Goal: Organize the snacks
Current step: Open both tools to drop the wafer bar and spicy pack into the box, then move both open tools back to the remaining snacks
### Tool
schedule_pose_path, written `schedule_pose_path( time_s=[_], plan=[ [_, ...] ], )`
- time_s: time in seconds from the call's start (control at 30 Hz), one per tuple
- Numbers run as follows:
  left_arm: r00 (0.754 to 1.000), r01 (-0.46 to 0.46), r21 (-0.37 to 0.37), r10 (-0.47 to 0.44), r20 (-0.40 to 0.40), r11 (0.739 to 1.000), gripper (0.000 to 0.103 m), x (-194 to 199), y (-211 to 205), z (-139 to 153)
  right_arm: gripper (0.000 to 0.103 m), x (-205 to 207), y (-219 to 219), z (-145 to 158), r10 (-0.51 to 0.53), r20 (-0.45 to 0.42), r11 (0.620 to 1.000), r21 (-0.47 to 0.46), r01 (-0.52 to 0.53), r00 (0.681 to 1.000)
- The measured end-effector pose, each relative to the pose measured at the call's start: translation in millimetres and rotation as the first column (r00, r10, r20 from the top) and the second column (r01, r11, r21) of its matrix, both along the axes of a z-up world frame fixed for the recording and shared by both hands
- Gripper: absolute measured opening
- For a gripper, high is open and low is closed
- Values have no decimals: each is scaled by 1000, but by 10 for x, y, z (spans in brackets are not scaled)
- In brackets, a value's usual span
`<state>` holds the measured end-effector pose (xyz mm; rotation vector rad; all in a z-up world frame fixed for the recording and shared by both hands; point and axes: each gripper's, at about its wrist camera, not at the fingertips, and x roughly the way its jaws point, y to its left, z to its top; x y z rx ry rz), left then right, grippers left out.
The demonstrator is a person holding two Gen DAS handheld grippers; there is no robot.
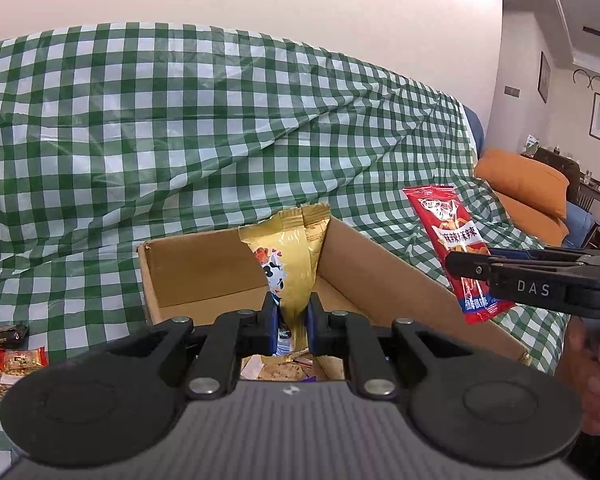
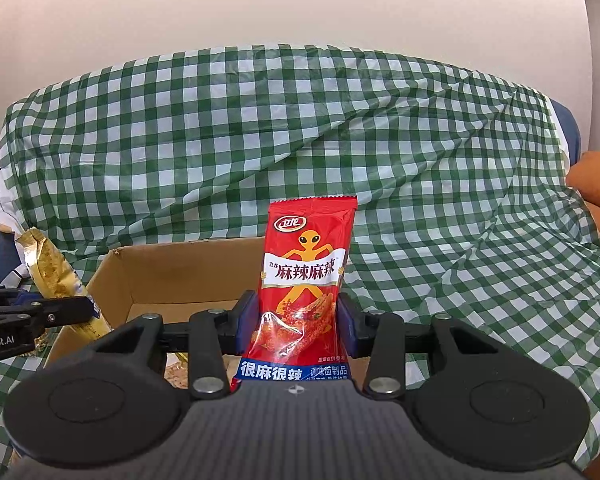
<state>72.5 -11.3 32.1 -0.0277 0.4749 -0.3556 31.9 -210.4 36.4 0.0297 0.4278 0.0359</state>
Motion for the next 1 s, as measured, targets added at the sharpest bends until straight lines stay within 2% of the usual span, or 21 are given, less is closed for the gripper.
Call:
schedule_pose_path(
  time_s=[0.5,0.57,0.6,0.63,0.67,0.77,0.93,1.0],
  plan=[
    [1000,18,-22,-18,-8,1000,15,11,-40,7,45,-71,44,34,31,14,999,-21,-30,999],
    [998,43,-37,-45,-38,998,25,44,-56,-3,46,-59,55,31,34,8,999,-27,-34,999],
    [998,43,-32,-44,-35,999,36,36,-64,-4,47,-47,46,31,25,7,999,-35,-25,1000],
    [999,41,-24,-42,-24,999,39,26,-72,-3,50,-38,37,32,21,7,999,-38,-20,1000],
    [999,43,-18,-43,-16,999,39,13,-77,3,56,-36,34,34,19,8,999,-35,-19,1000],
    [999,41,-15,-41,-13,999,39,6,-63,3,60,-30,20,34,10,6,1000,-26,-10,1000],
    [1000,20,14,-20,21,1000,39,-49,5,26,61,-22,48,28,8,5,1000,-17,-8,1000],
    [999,6,50,-8,37,999,34,-88,46,23,61,-17,78,27,11,7,1000,-16,-11,1000]
  ],
)
